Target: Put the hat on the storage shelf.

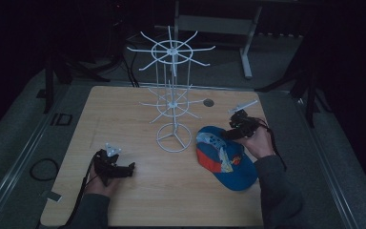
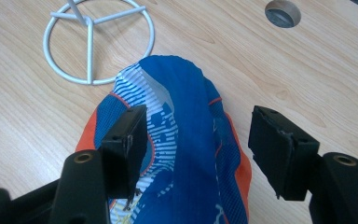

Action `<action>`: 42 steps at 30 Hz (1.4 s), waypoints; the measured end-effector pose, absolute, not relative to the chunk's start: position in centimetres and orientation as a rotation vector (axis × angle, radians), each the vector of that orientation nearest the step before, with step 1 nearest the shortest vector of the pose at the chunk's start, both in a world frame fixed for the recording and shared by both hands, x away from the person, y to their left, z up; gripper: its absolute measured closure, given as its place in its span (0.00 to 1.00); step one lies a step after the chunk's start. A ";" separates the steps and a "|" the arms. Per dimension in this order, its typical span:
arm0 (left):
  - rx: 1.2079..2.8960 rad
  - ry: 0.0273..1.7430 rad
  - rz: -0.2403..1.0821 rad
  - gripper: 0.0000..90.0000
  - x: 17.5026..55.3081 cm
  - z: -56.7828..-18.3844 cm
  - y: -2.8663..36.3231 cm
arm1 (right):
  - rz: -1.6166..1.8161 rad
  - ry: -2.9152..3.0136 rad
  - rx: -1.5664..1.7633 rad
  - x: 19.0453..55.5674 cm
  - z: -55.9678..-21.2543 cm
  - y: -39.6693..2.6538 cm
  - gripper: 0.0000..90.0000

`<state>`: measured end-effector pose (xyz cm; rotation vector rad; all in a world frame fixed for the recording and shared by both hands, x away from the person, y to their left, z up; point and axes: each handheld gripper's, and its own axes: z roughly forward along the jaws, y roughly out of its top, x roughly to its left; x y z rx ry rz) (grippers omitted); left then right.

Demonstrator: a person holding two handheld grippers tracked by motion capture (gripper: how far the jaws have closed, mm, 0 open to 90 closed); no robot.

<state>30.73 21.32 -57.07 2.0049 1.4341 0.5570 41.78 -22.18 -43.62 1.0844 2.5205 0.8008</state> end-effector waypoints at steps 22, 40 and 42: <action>2.005 1.434 0.557 0.00 30.7 -57.1 21.3 | 0.797 2.631 1.108 44.1 -45.8 -21.4 0.35; 2.004 1.435 0.557 0.00 30.7 -57.1 21.3 | 0.698 2.669 1.108 45.2 -47.1 -20.3 0.39; 2.005 1.434 0.557 0.00 30.7 -57.1 21.3 | 0.683 2.677 1.104 45.3 -47.3 -20.2 0.41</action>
